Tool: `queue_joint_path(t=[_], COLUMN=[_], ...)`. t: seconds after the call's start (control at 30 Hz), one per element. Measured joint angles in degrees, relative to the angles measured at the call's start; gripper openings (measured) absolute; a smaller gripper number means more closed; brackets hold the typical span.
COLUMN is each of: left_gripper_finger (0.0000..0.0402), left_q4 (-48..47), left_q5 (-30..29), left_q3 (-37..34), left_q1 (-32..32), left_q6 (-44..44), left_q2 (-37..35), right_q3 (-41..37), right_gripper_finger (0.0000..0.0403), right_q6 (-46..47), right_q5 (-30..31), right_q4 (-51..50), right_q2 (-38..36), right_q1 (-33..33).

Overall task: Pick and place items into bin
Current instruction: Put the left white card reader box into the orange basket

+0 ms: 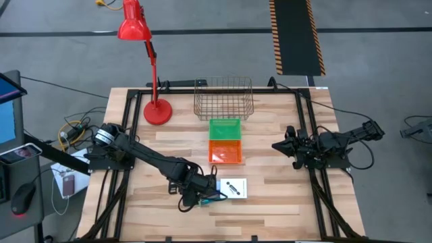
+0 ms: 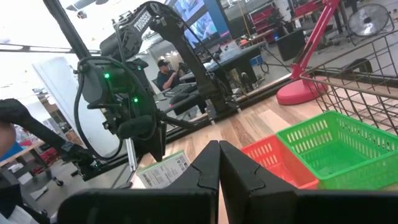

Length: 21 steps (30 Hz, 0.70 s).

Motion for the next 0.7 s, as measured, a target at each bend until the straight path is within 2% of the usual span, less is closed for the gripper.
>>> queue_joint_path(t=[0.37, 0.7], left_gripper_finger=[0.0176, 0.0176], left_q4=[-0.01, 2.62], left_q5=[0.02, 2.56], left_q3=[-0.01, -3.43], left_q1=[0.01, 1.26], left_q6=[-0.05, -1.64], left_q2=[0.00, -0.02], right_q3=[0.00, 0.00], right_gripper_finger=[0.0000, 0.0000], right_q6=[0.00, 0.00], right_q5=[0.00, -0.02], right_q4=[0.00, -0.02], right_q2=[0.00, 0.00], right_q1=[0.00, 0.01])
